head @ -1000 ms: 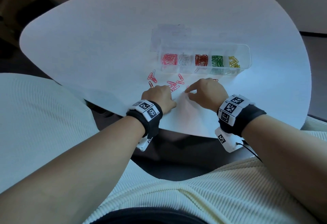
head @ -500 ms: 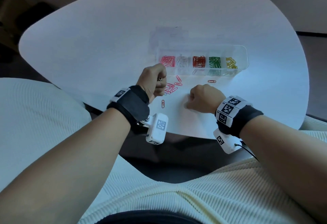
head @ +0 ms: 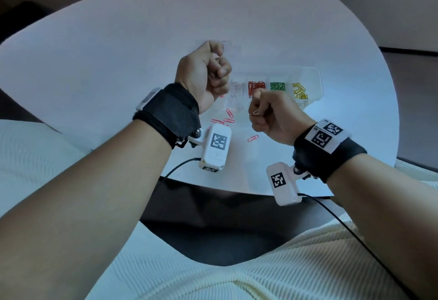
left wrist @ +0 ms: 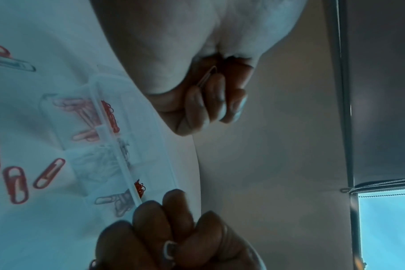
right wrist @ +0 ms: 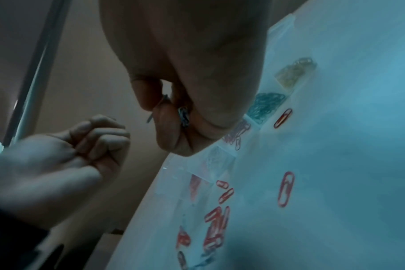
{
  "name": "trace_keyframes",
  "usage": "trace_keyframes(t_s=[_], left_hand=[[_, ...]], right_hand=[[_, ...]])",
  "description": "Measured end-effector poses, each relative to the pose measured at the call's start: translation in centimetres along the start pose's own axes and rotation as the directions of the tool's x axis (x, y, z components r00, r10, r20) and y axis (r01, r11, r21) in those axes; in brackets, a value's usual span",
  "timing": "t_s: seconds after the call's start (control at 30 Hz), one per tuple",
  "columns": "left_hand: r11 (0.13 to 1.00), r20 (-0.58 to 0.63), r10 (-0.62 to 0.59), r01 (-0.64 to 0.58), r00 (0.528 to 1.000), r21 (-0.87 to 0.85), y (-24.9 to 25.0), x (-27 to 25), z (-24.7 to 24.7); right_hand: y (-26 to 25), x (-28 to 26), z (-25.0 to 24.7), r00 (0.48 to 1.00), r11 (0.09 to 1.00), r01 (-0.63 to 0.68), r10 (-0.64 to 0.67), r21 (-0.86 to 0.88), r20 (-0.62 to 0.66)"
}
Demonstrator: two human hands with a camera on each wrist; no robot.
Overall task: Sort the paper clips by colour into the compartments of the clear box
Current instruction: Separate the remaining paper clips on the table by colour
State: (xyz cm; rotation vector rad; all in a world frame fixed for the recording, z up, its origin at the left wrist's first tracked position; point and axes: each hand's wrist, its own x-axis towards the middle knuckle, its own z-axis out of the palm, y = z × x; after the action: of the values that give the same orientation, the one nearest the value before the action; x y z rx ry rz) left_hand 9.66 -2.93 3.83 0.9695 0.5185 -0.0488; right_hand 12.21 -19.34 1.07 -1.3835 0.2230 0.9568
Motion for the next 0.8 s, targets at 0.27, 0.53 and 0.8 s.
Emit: trace_keyframes(t_s=[0.27,0.53,0.8], left_hand=[[0.941,-0.222,-0.226,0.271,0.948,0.201,-1.3,2.0,-0.6],[0.940,-0.297,-0.216,0.280,0.930,0.194,-1.0,2.1,0.1],[0.959,-0.310,-0.195,0.248,0.931,0.140,-1.3,2.4,1.1]], right_hand=[[-1.7,1.3,1.0,0.997,0.919,0.049,-0.020,0.391,-0.080],[-4.5,3.3,2.5,0.967,0.978,-0.046,0.094,0.202,-0.236],[-5.5,4.0,2.3,0.972,0.980,-0.184,0.192,0.070,-0.139]])
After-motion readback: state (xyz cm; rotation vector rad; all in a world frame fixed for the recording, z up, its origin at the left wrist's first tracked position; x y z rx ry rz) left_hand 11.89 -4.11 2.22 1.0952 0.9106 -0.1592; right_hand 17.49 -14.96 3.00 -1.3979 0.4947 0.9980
